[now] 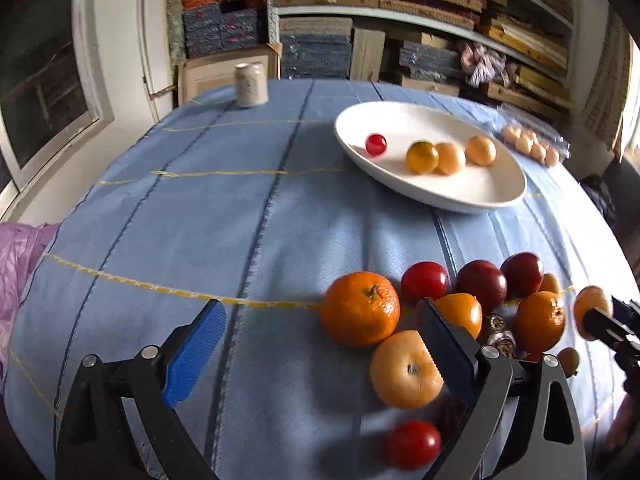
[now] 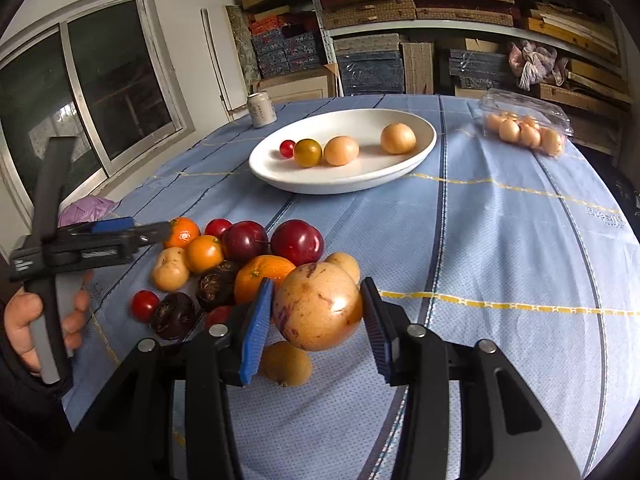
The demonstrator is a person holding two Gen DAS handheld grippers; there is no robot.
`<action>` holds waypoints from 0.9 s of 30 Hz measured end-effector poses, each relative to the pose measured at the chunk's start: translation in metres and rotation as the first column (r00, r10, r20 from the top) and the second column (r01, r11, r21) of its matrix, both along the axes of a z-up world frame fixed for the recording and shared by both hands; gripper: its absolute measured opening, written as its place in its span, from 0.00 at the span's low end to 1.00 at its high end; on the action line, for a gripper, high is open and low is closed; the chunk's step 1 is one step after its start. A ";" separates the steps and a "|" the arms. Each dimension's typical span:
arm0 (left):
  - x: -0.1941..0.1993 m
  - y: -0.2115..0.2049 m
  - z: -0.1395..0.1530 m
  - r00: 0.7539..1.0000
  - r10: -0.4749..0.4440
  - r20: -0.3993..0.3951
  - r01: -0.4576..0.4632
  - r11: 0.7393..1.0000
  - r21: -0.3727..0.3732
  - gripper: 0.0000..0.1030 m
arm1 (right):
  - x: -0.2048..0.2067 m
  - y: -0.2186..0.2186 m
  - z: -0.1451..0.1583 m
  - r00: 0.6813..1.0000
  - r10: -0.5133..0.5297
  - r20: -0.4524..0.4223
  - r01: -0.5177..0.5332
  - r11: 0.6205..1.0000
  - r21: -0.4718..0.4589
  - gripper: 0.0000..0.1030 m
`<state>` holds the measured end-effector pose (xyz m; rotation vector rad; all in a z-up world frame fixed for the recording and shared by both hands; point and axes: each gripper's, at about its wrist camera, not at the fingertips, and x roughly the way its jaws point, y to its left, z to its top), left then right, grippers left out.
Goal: Organize fruits
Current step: 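Grasp the stemmed mandarin with the left tool while the right tool holds its fruit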
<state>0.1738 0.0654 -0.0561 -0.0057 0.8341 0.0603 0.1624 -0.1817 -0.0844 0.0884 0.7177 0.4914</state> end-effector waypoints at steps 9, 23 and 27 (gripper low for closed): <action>0.018 0.000 -0.014 0.999 0.016 -0.040 -0.015 0.999 0.040 0.91 | 0.000 0.000 0.001 1.000 0.009 0.005 -0.009 1.000 -0.001 0.42; 0.015 0.008 -0.018 0.998 -0.029 -0.048 0.028 0.999 -0.023 0.45 | -0.002 0.000 0.001 1.000 0.011 0.012 -0.011 1.000 -0.002 0.42; 0.010 0.015 -0.017 0.999 -0.013 -0.043 0.010 0.998 -0.058 0.45 | -0.002 0.000 0.002 1.000 0.014 0.015 -0.014 1.000 -0.003 0.42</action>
